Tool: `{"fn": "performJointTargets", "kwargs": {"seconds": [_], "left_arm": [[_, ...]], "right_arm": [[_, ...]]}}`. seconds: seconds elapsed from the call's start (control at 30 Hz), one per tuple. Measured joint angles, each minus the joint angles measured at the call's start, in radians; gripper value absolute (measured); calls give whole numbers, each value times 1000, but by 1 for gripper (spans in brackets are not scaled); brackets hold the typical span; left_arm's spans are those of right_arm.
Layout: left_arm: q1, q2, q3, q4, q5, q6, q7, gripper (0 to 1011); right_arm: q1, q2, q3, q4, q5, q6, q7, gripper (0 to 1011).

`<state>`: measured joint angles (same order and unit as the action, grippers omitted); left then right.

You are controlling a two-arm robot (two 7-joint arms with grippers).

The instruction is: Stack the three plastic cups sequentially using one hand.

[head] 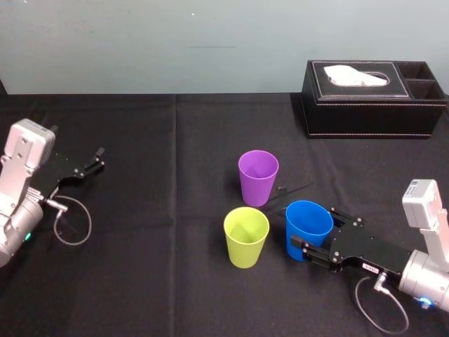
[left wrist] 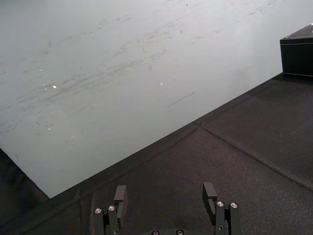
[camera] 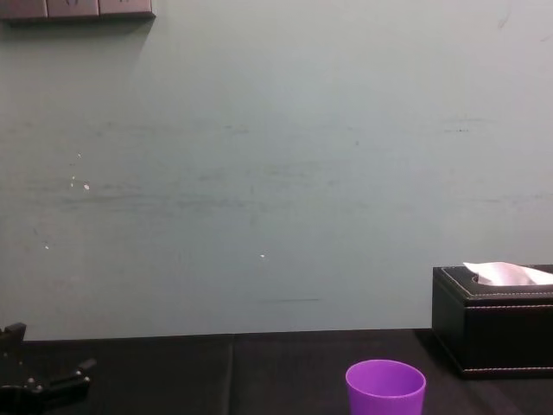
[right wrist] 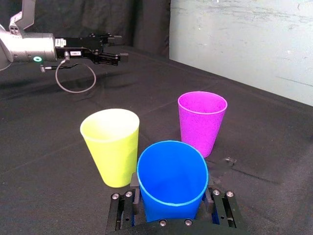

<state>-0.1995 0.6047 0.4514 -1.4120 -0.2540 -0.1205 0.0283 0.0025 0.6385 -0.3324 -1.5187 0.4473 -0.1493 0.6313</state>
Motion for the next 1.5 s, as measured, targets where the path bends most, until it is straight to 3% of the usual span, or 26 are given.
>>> {"fn": "performJointTargets", "kwargs": {"seconds": [0.23,0.47,0.83,1.13,1.5], "left_arm": [[0,0,0,0,0,0,0,1011],[0,0,0,0,0,0,0,1011],[0,0,0,0,0,0,0,1012],[0,0,0,0,0,0,0,1011],[0,0,0,0,0,0,0,1011]], "right_arm": [[-5,2,7,-9,10,-1,1,723],[-22,20,32,-70,42,3,0,723],[-28,62,75,-194,62,93,-55,723],[38,71,67,-247,59,199,-95,722],[145,47,25,-232,49,248,-104,723]]}}
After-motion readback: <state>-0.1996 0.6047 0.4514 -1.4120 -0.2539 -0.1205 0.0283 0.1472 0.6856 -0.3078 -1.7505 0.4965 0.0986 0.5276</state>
